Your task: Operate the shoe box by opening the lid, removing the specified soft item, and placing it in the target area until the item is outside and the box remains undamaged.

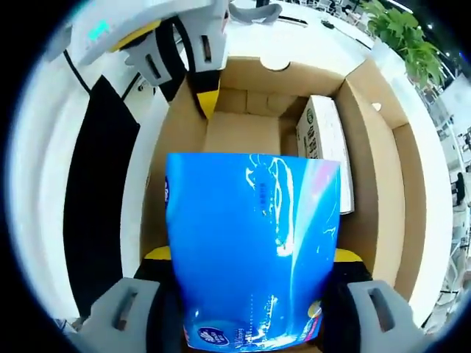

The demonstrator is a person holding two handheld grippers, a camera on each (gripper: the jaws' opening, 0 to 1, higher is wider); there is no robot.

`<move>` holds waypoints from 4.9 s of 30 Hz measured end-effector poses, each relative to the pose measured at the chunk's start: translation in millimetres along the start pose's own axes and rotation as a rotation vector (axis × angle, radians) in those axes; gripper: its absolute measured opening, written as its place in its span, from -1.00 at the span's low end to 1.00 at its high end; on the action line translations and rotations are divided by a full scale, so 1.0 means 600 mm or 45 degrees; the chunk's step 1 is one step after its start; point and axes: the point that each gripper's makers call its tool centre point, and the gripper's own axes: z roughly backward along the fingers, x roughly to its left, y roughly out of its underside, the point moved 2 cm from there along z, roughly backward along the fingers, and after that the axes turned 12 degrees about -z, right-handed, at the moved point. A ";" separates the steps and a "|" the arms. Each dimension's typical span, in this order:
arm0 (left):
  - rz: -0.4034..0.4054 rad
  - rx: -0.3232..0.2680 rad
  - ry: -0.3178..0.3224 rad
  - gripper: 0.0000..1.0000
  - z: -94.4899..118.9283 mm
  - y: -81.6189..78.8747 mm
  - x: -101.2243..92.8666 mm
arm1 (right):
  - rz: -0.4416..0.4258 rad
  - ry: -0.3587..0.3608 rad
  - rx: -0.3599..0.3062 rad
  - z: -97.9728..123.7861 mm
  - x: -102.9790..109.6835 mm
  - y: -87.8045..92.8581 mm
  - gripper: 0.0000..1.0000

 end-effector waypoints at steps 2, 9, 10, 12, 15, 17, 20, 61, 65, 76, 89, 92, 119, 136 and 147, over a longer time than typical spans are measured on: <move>0.009 0.005 0.003 -0.93 0.000 0.000 0.000 | -0.019 -0.005 -0.002 0.003 0.001 -0.001 0.52; 0.008 0.005 0.036 -0.95 0.001 0.000 0.002 | -0.047 0.017 -0.014 0.016 0.000 0.004 0.52; 0.009 0.002 0.040 -0.95 0.001 0.000 0.002 | -0.054 0.027 -0.007 0.018 -0.003 0.009 0.52; -0.026 -0.003 0.010 -0.94 0.001 0.000 -0.001 | -0.056 0.038 0.003 0.021 -0.005 0.018 0.52; -0.039 -0.006 -0.016 -0.94 0.001 0.000 -0.003 | -0.093 0.041 -0.021 0.031 -0.006 0.020 0.52; -0.034 -0.005 -0.009 -0.94 0.000 0.000 0.000 | -0.099 0.060 -0.045 0.042 -0.010 0.019 0.52; -0.068 -0.012 -0.014 -0.94 0.000 -0.001 -0.001 | -0.096 0.088 -0.068 0.057 -0.014 0.020 0.52; -0.016 -0.008 -0.019 -0.93 0.000 0.000 0.000 | -0.182 0.246 -0.240 0.179 -0.040 0.047 0.51; -0.014 -0.008 -0.018 -0.93 0.000 0.000 0.001 | -0.195 0.232 -0.225 0.191 -0.041 0.053 0.51; -0.021 -0.011 -0.021 -0.93 0.001 -0.001 0.000 | -0.139 0.252 -0.176 0.212 -0.046 0.089 0.51; -0.022 -0.011 -0.020 -0.93 0.000 0.000 0.001 | -0.125 0.277 -0.088 0.259 -0.075 0.152 0.51; -0.019 -0.012 -0.022 -0.93 0.000 0.000 0.001 | -0.141 0.273 -0.084 0.262 -0.075 0.154 0.51; -0.023 -0.014 -0.019 -0.93 0.000 0.000 0.001 | -0.082 0.242 0.125 0.280 -0.081 0.266 0.52; -0.021 -0.013 -0.019 -0.93 0.001 -0.001 0.001 | -0.052 0.182 0.116 0.247 -0.078 0.282 0.52; -0.018 -0.014 -0.017 -0.93 0.001 0.000 0.001 | -0.041 0.118 0.154 0.208 -0.060 0.295 0.52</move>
